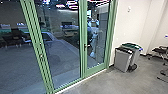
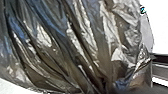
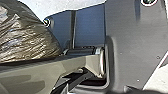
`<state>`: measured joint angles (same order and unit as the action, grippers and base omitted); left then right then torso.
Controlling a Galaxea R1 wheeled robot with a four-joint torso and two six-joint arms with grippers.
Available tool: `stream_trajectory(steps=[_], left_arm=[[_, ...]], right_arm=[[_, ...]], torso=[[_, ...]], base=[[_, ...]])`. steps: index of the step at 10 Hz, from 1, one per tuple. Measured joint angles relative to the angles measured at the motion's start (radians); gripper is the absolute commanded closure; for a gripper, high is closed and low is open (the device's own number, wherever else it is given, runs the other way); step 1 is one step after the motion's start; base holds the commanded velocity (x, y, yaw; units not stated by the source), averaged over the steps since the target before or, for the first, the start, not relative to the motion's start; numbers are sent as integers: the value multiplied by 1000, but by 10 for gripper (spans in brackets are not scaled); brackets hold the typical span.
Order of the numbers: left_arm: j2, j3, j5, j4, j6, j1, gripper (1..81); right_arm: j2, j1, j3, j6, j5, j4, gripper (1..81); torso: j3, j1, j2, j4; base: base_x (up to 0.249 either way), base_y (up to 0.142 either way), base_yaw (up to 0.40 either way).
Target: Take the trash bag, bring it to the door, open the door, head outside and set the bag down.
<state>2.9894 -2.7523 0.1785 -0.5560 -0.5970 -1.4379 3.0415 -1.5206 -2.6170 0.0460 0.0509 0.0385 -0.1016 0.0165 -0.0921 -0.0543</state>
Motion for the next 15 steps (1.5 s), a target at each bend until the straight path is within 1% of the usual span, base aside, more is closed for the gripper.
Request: stream_trajectory(steps=[9, 15], left_arm=[[0, 0, 0, 0, 0, 0, 811], [0, 0, 0, 0, 0, 0, 811]], right_arm=[[5, 0, -12, 0, 0, 0, 10], [6, 0, -12, 0, 0, 0, 10]], torso=[[0, 0, 0, 0], [0, 0, 0, 0]], base=[[180, -94, 0], [180, -107, 0]])
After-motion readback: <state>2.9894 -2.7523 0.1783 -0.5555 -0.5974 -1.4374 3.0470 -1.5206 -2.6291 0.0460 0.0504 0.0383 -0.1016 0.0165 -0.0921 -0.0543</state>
